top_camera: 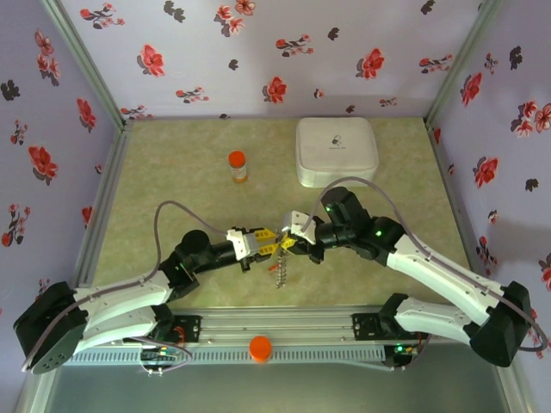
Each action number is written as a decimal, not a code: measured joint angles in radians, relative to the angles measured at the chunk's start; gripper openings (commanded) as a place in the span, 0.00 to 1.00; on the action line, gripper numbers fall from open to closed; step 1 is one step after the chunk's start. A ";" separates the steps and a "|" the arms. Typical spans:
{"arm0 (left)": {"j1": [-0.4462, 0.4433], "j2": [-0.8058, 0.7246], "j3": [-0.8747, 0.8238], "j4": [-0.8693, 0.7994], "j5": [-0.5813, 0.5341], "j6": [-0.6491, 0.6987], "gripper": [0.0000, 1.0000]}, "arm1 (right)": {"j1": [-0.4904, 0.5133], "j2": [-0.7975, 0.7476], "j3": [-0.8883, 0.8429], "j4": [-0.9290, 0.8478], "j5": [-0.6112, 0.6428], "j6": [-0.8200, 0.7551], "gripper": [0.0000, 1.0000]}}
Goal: Put the keys on the keyring
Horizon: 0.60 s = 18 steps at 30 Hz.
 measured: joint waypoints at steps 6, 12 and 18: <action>-0.001 -0.034 0.060 -0.193 -0.038 0.039 0.20 | 0.027 0.071 0.100 -0.121 0.093 -0.069 0.00; -0.001 -0.035 0.075 -0.277 -0.043 0.057 0.20 | 0.063 0.130 0.169 -0.193 0.140 -0.115 0.00; -0.001 -0.031 0.077 -0.292 -0.033 0.063 0.16 | 0.081 0.144 0.176 -0.202 0.150 -0.127 0.00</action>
